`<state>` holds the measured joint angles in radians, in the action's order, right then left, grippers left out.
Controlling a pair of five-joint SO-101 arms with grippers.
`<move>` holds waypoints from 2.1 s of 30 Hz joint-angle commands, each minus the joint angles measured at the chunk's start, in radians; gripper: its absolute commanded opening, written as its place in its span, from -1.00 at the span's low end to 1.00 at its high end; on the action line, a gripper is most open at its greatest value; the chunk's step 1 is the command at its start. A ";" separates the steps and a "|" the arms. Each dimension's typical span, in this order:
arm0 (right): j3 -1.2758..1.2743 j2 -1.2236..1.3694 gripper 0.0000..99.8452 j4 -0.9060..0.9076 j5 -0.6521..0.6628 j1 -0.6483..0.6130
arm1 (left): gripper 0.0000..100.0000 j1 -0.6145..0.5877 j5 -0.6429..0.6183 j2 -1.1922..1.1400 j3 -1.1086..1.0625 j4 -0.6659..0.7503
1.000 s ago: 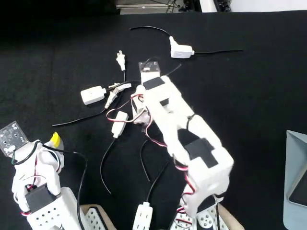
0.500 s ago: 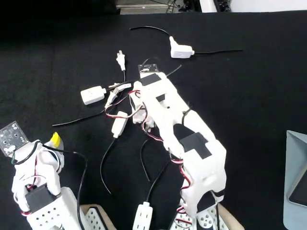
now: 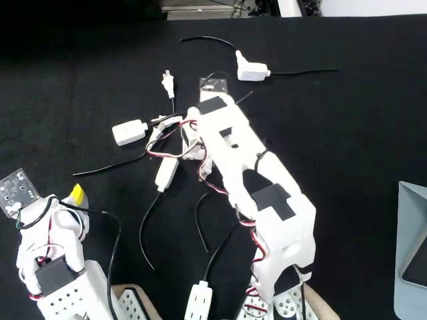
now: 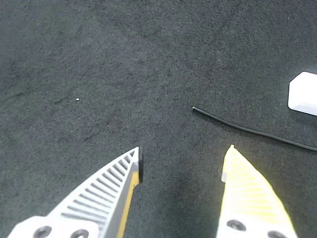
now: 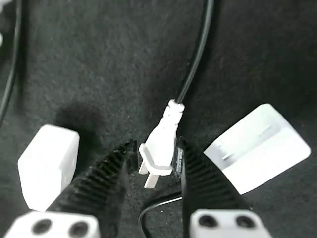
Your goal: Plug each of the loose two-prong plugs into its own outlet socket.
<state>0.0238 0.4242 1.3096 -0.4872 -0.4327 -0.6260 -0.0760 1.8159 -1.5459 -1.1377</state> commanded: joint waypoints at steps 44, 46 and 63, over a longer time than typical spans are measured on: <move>-0.116 -0.529 -0.98 0.167 0.213 -0.180 | -0.46 0.156 -0.017 0.005 0.015 0.187; -0.182 -0.610 -0.98 0.115 0.238 -0.183 | -0.46 0.193 -0.058 0.003 0.012 0.239; -0.739 -1.297 -0.98 -0.261 0.377 -0.299 | -0.56 0.503 -0.132 0.002 0.070 0.482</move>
<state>-0.6345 -0.7234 1.1500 -0.1327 -0.6490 -0.2056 -0.1972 1.8144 -1.5459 -0.7050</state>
